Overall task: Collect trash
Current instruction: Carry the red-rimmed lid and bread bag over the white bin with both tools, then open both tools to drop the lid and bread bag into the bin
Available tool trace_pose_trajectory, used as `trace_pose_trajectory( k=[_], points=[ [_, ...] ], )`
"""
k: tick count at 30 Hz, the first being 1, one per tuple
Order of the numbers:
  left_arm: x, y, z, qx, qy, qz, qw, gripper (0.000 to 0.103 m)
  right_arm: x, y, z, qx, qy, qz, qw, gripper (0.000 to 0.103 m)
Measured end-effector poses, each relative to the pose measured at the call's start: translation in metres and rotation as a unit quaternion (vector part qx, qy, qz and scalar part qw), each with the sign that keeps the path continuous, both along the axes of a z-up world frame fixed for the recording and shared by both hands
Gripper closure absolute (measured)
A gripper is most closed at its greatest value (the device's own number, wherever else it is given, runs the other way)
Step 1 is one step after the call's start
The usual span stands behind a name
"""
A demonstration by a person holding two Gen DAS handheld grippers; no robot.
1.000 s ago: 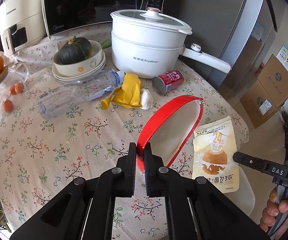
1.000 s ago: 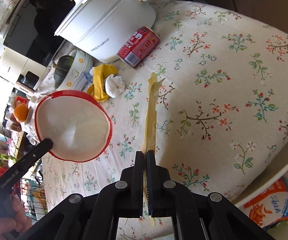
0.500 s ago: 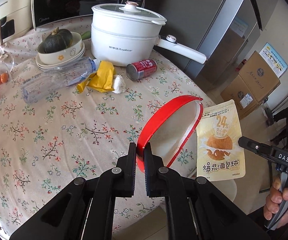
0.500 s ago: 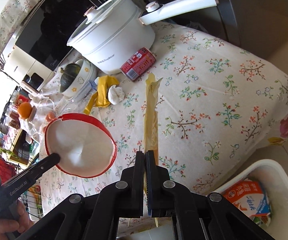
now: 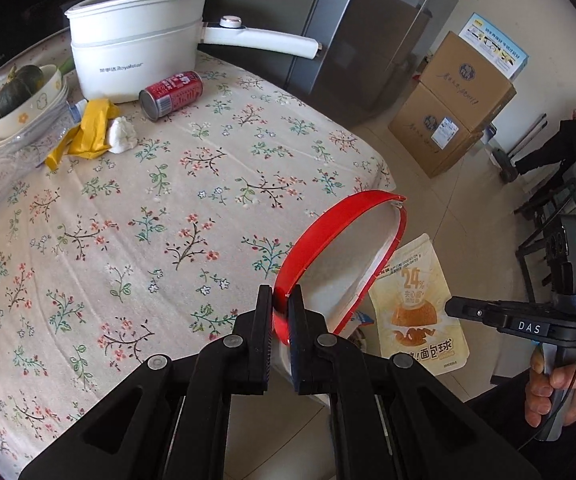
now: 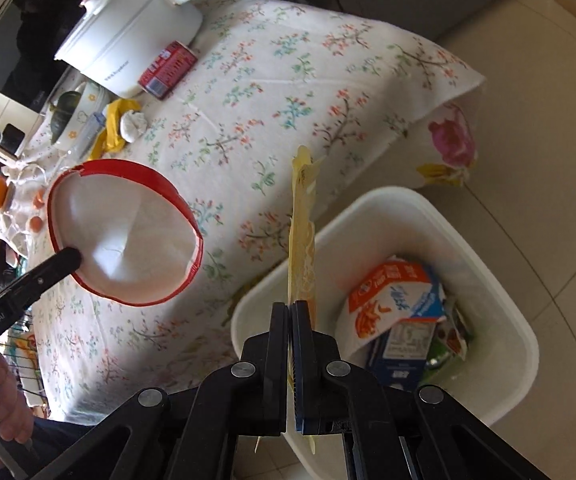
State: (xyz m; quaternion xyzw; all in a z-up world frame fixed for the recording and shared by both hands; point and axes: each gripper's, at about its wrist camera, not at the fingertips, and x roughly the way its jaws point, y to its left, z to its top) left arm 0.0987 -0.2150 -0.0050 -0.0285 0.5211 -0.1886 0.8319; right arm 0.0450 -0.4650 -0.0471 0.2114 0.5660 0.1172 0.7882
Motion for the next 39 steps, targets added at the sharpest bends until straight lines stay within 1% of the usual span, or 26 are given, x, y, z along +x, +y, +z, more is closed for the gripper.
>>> trace_pose_trajectory(
  k=[7,10,11,13,14,16,19,21,23,24,30,33,36,38,39],
  points=[
    [-0.009,-0.03,-0.013,0.013,0.009,-0.038,0.9992,0.096,-0.014,-0.035,-0.036,-0.036,0.063,-0.049,0.996,0.102],
    [-0.013,-0.037,-0.02,0.021,0.014,-0.047,0.9986,0.096,-0.014,-0.043,-0.044,-0.079,0.071,-0.064,0.992,0.1],
    [-0.014,-0.038,-0.023,0.022,0.017,-0.051,0.9983,0.096,-0.013,-0.045,-0.048,-0.092,0.078,-0.069,0.99,0.097],
    [-0.016,-0.042,-0.029,0.03,0.021,-0.056,0.9978,0.096,-0.01,-0.043,-0.059,-0.111,0.102,-0.066,0.986,0.096],
    [-0.017,-0.043,-0.031,0.033,0.023,-0.058,0.9975,0.096,-0.009,-0.041,-0.065,-0.109,0.117,-0.064,0.985,0.096],
    [-0.019,-0.046,-0.039,0.038,0.029,-0.063,0.9969,0.096,-0.008,-0.036,-0.072,-0.087,0.135,-0.053,0.986,0.094],
    [-0.022,-0.052,-0.048,0.04,0.041,-0.073,0.9957,0.096,-0.004,-0.028,-0.072,-0.083,0.134,-0.042,0.987,0.086],
    [-0.024,-0.058,-0.054,0.047,0.044,-0.081,0.9946,0.096,-0.002,-0.029,-0.066,-0.071,0.126,-0.043,0.989,0.083],
    [-0.026,-0.063,-0.06,0.049,0.049,-0.09,0.9935,0.096,-0.001,-0.034,-0.059,-0.074,0.115,-0.05,0.989,0.072],
    [-0.028,-0.067,-0.063,0.05,0.053,-0.094,0.9929,0.096,0.0,-0.036,-0.058,-0.073,0.113,-0.054,0.989,0.071],
    [-0.035,-0.088,-0.088,0.05,0.082,-0.116,0.9885,0.096,0.007,-0.046,-0.055,-0.043,0.106,-0.086,0.99,0.07],
    [-0.039,-0.099,-0.1,0.059,0.091,-0.126,0.9861,0.096,0.006,-0.051,-0.05,-0.034,0.099,-0.097,0.99,0.07],
    [-0.041,-0.111,-0.113,0.061,0.101,-0.136,0.9836,0.096,0.006,-0.054,-0.043,-0.03,0.086,-0.108,0.99,0.067],
    [-0.039,-0.118,-0.121,0.053,0.106,-0.135,0.9837,0.096,0.006,-0.054,-0.037,-0.031,0.073,-0.111,0.991,0.067],
    [-0.036,-0.122,-0.124,0.043,0.106,-0.132,0.9846,0.096,0.006,-0.054,-0.035,-0.034,0.068,-0.112,0.991,0.067]
  ],
)
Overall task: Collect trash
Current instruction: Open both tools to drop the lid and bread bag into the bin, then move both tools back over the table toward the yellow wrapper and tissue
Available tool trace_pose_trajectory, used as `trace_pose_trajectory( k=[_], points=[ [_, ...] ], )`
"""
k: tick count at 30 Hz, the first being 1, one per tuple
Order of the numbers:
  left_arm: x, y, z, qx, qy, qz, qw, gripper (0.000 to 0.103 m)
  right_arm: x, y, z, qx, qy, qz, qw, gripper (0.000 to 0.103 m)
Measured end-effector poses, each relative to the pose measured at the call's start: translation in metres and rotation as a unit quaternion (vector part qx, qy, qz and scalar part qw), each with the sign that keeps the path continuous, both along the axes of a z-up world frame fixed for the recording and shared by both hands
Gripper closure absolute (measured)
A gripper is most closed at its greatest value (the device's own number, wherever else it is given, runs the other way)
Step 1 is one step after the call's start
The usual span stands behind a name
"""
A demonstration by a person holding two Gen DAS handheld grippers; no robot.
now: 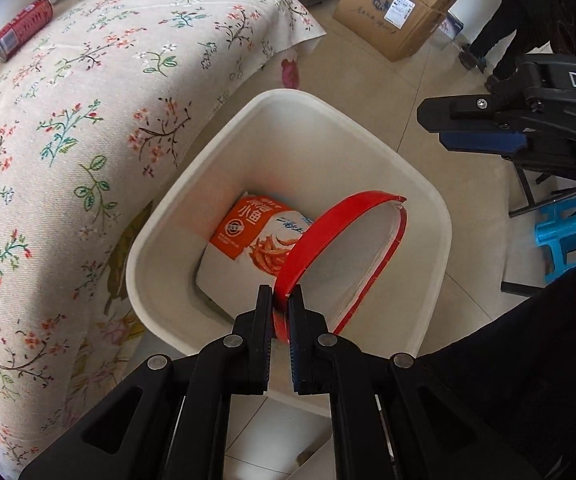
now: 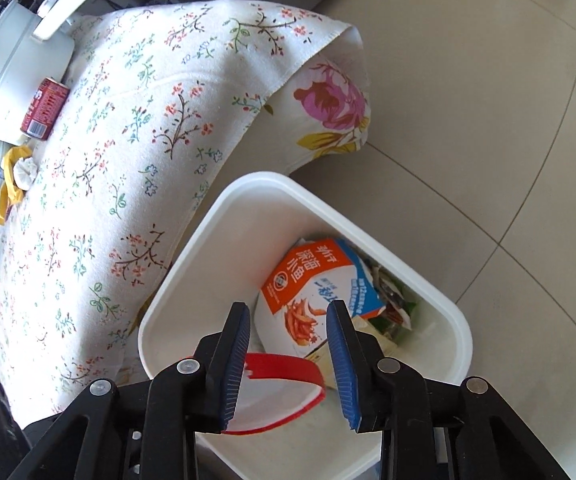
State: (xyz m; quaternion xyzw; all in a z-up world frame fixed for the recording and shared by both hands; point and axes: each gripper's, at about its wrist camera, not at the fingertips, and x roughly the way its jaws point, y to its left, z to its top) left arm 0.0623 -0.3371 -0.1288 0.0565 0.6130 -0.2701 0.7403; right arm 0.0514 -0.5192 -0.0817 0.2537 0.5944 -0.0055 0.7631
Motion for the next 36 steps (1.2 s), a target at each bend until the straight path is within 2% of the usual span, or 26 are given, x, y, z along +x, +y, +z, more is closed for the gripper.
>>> trace_pose_trajectory(
  k=[3,5,7,10,12,15,19,23,30,36],
  points=[
    [0.011,-0.016,-0.018,-0.036,0.008,-0.001,0.9993,0.093,0.002,-0.002,0.002,0.008,-0.01,-0.003,1.0,0.067],
    [0.019,-0.026,-0.039,-0.019,0.044,-0.02,0.9986,0.09,0.003,-0.004,0.002,0.008,-0.011,-0.008,1.0,0.067],
    [0.022,-0.025,-0.048,0.013,0.05,-0.021,0.9984,0.09,0.005,-0.006,0.002,0.008,-0.01,-0.013,1.0,0.067],
    [0.028,-0.011,-0.037,-0.001,0.043,-0.003,0.9991,0.088,0.007,-0.007,0.0,0.005,-0.007,-0.016,1.0,0.067],
    [0.032,0.0,-0.023,-0.016,0.031,0.01,0.9993,0.08,0.008,-0.007,-0.002,0.01,-0.005,-0.015,1.0,0.067],
    [0.034,0.015,-0.002,-0.006,-0.003,0.029,0.9995,0.071,0.013,0.0,-0.002,0.014,-0.004,-0.006,1.0,0.067],
    [0.036,0.047,0.02,0.012,-0.021,0.069,0.9973,0.069,0.02,0.02,0.0,0.018,-0.006,0.023,1.0,0.063],
    [0.042,0.081,0.033,0.027,-0.019,0.119,0.9923,0.069,0.027,0.042,-0.001,0.022,-0.006,0.048,0.999,0.059],
    [0.058,0.131,0.051,0.022,-0.03,0.171,0.9846,0.068,0.039,0.076,0.011,0.025,-0.032,0.078,0.996,0.05],
    [0.079,0.183,0.064,0.006,-0.025,0.238,0.9709,0.065,0.051,0.104,0.014,0.031,-0.036,0.1,0.994,0.047]
  ],
)
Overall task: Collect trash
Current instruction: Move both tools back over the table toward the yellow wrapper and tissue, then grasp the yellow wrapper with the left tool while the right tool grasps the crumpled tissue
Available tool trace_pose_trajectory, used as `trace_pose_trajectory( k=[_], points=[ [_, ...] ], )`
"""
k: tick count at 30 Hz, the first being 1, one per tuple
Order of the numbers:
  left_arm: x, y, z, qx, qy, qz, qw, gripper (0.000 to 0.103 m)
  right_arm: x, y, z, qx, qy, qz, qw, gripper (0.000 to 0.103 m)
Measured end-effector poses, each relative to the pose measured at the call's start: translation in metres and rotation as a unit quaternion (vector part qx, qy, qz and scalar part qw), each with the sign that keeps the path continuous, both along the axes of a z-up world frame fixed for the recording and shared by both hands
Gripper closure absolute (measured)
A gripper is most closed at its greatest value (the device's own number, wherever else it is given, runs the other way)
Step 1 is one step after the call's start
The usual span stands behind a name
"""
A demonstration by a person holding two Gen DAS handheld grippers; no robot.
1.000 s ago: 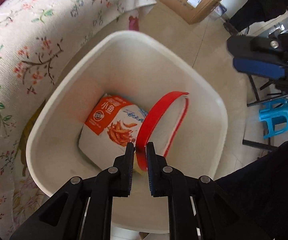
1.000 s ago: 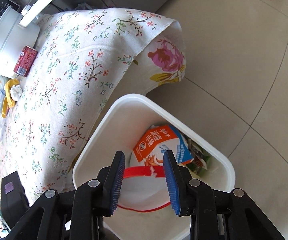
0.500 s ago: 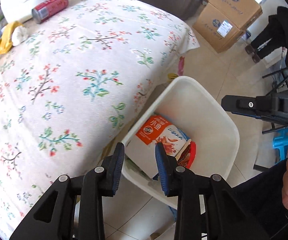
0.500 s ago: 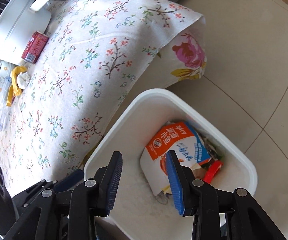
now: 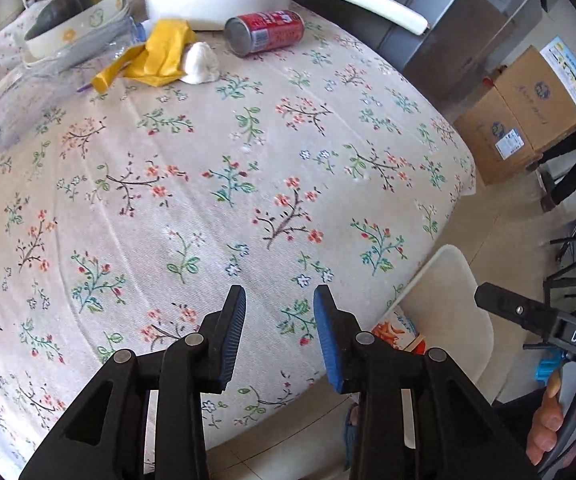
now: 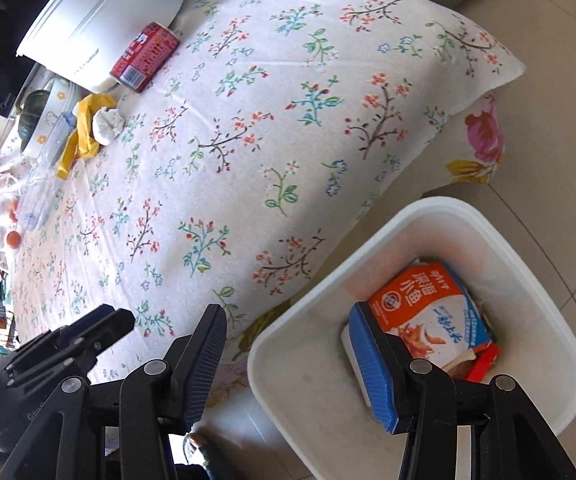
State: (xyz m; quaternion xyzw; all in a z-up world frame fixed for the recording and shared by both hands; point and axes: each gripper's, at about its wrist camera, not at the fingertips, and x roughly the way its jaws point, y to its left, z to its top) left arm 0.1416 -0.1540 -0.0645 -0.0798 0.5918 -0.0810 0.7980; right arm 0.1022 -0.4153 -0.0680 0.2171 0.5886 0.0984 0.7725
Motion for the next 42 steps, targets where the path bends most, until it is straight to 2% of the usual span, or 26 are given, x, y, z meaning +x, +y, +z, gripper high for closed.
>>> trace_pose_trajectory(
  k=[4,6,8,11,12,15,17,20,22,26,31,35,39,42],
  points=[
    [0.018,0.042,0.009,-0.012,0.014,0.063,0.9979,0.062,0.007,0.014,0.0,0.007,0.003,0.008,1.0,0.047],
    [0.03,0.067,0.015,-0.029,0.019,0.098,0.9945,0.062,0.011,0.02,0.0,0.008,0.004,0.011,1.0,0.047],
    [0.041,0.085,0.025,-0.023,0.001,0.125,0.9919,0.062,0.016,0.026,0.0,0.017,0.008,0.014,1.0,0.047],
    [0.064,0.099,0.035,-0.005,-0.022,0.141,0.9897,0.055,0.023,0.037,0.006,0.019,-0.002,0.025,1.0,0.047],
    [0.072,0.102,0.035,-0.013,-0.024,0.144,0.9892,0.051,0.027,0.043,0.009,0.016,-0.007,0.031,0.999,0.047],
    [0.099,0.11,0.029,-0.048,-0.025,0.156,0.9863,0.046,0.041,0.058,0.012,0.031,-0.015,0.052,0.998,0.047],
    [0.112,0.114,0.026,-0.051,-0.022,0.168,0.9842,0.045,0.053,0.068,0.015,0.045,-0.021,0.066,0.997,0.047],
    [0.132,0.115,0.018,-0.039,-0.026,0.177,0.9831,0.044,0.068,0.087,0.025,0.019,-0.056,0.092,0.994,0.046],
    [0.142,0.117,0.012,-0.045,-0.026,0.183,0.9817,0.044,0.077,0.098,0.027,0.004,-0.075,0.105,0.992,0.046],
    [0.16,0.117,0.002,-0.068,-0.027,0.196,0.9779,0.044,0.098,0.11,0.016,-0.001,-0.066,0.108,0.992,0.046],
    [0.185,0.108,-0.001,-0.071,-0.041,0.187,0.9789,0.044,0.12,0.123,0.004,-0.023,-0.059,0.12,0.991,0.046],
    [0.202,0.099,-0.008,-0.051,-0.04,0.18,0.9816,0.044,0.135,0.133,0.006,-0.058,-0.083,0.131,0.986,0.047],
    [0.218,0.096,-0.021,-0.034,-0.03,0.187,0.9812,0.044,0.146,0.136,0.013,-0.042,-0.099,0.13,0.986,0.047],
    [0.226,0.096,-0.028,-0.029,-0.034,0.183,0.9821,0.044,0.153,0.142,0.016,-0.051,-0.11,0.131,0.984,0.047]
  ],
)
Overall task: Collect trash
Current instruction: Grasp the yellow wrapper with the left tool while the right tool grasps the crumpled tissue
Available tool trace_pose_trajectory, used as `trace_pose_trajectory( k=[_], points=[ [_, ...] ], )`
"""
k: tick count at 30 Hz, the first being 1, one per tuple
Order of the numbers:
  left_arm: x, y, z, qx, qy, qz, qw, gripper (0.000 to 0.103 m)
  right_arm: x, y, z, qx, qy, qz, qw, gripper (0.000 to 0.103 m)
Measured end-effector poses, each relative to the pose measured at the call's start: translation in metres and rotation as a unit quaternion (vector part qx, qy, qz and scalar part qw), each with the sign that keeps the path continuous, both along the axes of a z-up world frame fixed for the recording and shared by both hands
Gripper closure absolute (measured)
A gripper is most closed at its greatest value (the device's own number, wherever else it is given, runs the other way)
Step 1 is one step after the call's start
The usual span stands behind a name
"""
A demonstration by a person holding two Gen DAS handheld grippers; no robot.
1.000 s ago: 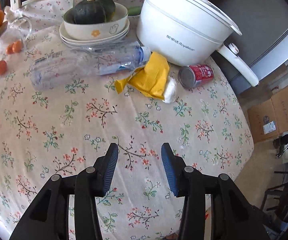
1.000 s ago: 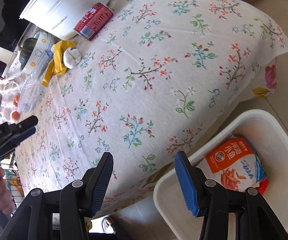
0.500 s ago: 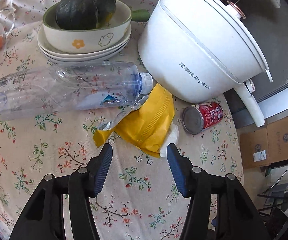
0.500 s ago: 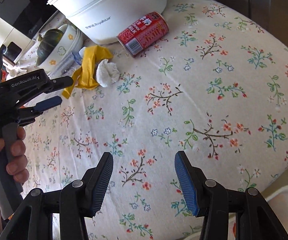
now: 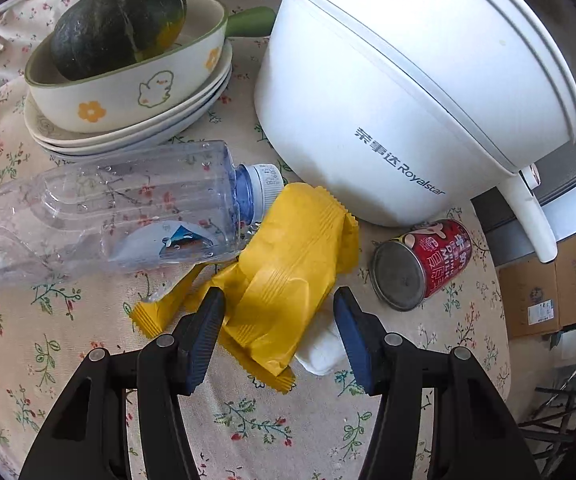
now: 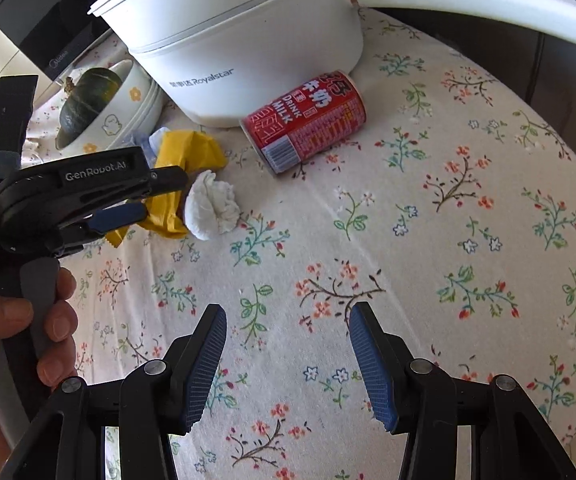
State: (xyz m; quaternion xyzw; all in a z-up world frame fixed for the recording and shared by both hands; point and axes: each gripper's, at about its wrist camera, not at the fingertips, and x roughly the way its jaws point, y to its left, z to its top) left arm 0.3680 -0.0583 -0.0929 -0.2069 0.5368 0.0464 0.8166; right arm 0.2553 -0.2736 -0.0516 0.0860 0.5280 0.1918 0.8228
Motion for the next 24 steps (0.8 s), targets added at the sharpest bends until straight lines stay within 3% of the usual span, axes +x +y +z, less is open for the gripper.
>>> trace_pose_trajectory(
  k=[2,5,11,12,21,24],
  points=[
    [0.003,0.001,-0.002,0.001,-0.007,0.002,1.0,0.045,0.006,0.002,-0.003,-0.003,0.002,-0.006,1.0,0.047],
    [0.001,0.009,-0.004,-0.01,-0.01,0.008,0.9999,0.065,0.014,0.006,-0.009,-0.007,0.004,-0.006,1.0,0.047],
    [-0.021,0.017,0.008,-0.016,-0.002,0.012,0.9998,0.083,0.034,0.013,-0.014,0.001,-0.004,-0.008,1.0,0.047],
    [-0.027,0.017,0.011,-0.02,0.002,0.01,0.9998,0.094,0.037,0.016,-0.014,0.003,-0.005,-0.006,1.0,0.047],
    [-0.064,0.025,0.03,-0.025,0.012,-0.008,0.9996,0.094,0.061,0.061,-0.021,0.018,-0.01,0.024,1.0,0.046],
    [-0.075,0.036,0.038,-0.011,0.012,-0.001,0.9999,0.094,0.066,0.075,-0.022,0.018,-0.013,0.03,0.999,0.046]
  ],
)
